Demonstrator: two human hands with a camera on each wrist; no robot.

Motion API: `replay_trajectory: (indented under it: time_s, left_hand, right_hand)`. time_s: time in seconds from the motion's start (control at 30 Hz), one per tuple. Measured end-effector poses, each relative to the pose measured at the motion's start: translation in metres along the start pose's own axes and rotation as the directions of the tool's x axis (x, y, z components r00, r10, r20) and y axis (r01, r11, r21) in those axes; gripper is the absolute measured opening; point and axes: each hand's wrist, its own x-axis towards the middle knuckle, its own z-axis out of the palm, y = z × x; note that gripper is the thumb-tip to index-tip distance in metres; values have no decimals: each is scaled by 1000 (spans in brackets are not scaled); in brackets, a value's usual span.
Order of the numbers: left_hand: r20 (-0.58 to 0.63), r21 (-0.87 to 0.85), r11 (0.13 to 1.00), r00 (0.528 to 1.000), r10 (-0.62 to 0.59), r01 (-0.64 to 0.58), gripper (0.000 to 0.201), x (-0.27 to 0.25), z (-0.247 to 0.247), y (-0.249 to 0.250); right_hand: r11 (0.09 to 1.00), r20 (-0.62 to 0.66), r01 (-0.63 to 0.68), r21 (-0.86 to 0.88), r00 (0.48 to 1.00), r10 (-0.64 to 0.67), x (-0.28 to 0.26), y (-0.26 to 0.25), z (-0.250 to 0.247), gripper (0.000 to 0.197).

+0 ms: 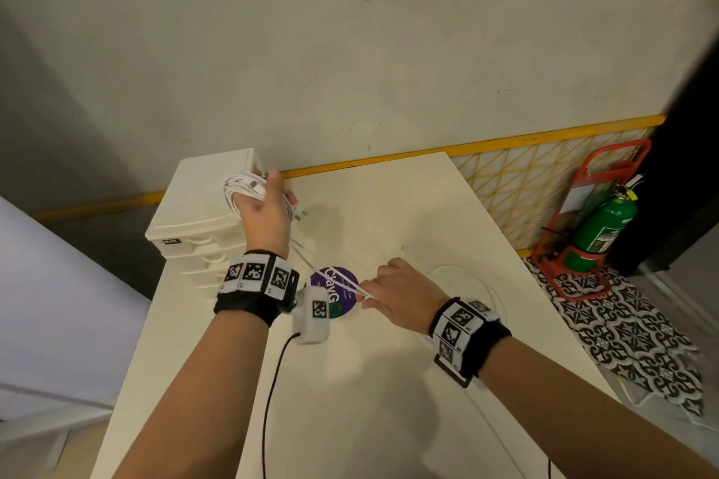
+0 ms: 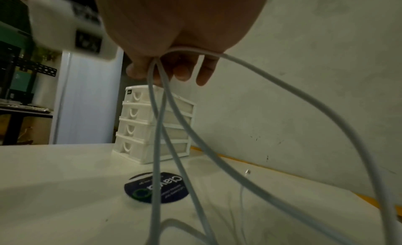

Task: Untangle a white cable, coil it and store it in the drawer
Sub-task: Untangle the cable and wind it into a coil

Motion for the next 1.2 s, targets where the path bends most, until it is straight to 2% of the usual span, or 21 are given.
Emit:
replay_trajectory:
  time_s: [0.03,0.1,0.17,0.23,0.33,0.43,0.5,0.57,0.63,0.7,0.77,0.87,0.93,1.0,1.03,1.1,1.2]
  left_hand:
    - [40,159,986,999,34,-40,13,1,-5,-7]
    - [178,435,889,981,72,-145,23,2,-15,-22]
    - [313,593,783,950,-12,-186,35,0,-22,-35]
    - [420,661,725,896,-144,-193,32,-8,-27,-44]
    - [533,645,750,791,-301,-149,33,-24,-28,-52]
    - [604,593,805,665,-438,-9,44,-45,-21,-46]
    - [636,567,821,595,-492,72,42,-58,-15,-40]
    - [655,531,836,560,-507,136,24,-65,-11,-36]
    - [689,481,855,518,-507,196,20,-68,-9,-31]
    - [751,393,885,468,-465,249,36,-70,-6,-24]
    - [793,314,895,431,-431,317,45,-71,-2,-17]
    - [830,195,865,392,-397,462,34,-70,3,-13]
    - [861,107,821,361,-358,560,28,-69,5,-12]
    - [892,29,785,338,-299,619,26,-67,4,-10]
    - [898,-8,775,345,-271,632,26,-65,3,-8]
    - [894,-88,761,388,-224,643,28,-59,0,-4]
    - [866,-192,771,474,-157,607,28,-46,-4,2]
  right_hand:
    - [1000,-39,9,-4,999,-10,2,1,-1,24]
    - [998,-128,24,63,992,-16,5,4,-6,29]
    - [980,-201,4,199,979,37,9,9,-13,26]
    - [956,-293,-44,291,947,133,12,14,-23,24]
    - [951,-385,-135,277,891,239,17,25,-34,24]
    - [935,-342,-243,260,882,325,21,40,-38,27]
    - [921,-303,-303,244,878,369,21,50,-39,33]
    - [907,-260,-358,223,874,410,19,59,-39,40]
    - [895,-161,-402,192,887,433,15,65,-37,47]
    - [893,-50,-420,164,900,433,10,67,-30,53]
    - [902,-25,-405,148,910,413,6,63,-23,49]
    - [904,-53,-386,184,915,401,8,53,-15,45]
    - [878,-32,-383,287,912,408,11,45,-14,49]
    - [830,-5,-401,389,900,437,11,41,-14,41]
    - [789,22,-425,445,885,464,10,41,-13,33]
    - [687,85,-484,542,845,528,5,42,-11,26]
    - [639,96,-516,571,815,572,-4,41,-6,26]
